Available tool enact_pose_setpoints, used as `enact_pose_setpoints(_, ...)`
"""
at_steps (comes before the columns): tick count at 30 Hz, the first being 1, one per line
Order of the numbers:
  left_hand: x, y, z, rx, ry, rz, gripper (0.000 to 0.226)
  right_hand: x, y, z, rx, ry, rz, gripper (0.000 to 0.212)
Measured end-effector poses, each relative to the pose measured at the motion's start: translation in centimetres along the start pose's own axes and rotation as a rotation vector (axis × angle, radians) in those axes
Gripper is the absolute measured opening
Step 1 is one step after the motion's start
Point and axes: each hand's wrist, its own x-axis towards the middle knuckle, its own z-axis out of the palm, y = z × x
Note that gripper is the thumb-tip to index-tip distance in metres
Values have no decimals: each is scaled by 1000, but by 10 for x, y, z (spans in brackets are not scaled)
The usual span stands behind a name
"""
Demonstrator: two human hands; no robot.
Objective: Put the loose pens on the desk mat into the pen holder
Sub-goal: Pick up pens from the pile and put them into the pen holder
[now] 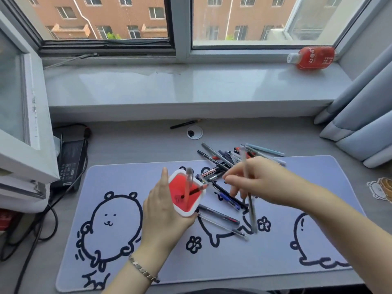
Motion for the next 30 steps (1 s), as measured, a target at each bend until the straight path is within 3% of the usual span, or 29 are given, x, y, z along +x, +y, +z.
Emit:
enact_pose_setpoints(2, 0, 0, -2, -18, 7, -13, 114, -5, 9, 2, 355, 49, 78, 21)
enact_pose_setpoints(4, -1, -1, -3, -33, 13, -16, 114, -6, 22, 7, 562, 141, 153, 24)
enact_pose_setpoints(10, -1, 0, 0, -60, 3, 14, 115, 3, 54, 20, 793, 255, 241, 9)
enact_pose_setpoints(14, 3, -2, 4, -60, 2, 28, 114, 10, 66, 23, 944, 272, 310, 39)
enact_pose_setpoints(19, 6, -10, 4, -57, 60, 8, 114, 3, 64, 25, 843, 348, 156, 66)
enact_pose_setpoints(22, 6, -19, 4, -70, 126, -85, 111, 0, 60, 22, 742, 450, 117, 42)
enact_pose_setpoints(25, 8, -31, 6, -67, 165, -176, 111, -2, 57, 26, 681, 409, 132, 20)
enact_pose_setpoints(28, 9, -37, 7, -122, 144, -280, 114, 2, 58, 39, 607, 310, 168, 17)
enact_pose_setpoints(30, 8, -39, 5, 36, 195, -188, 117, 5, 57, 46, 549, 237, 194, 17)
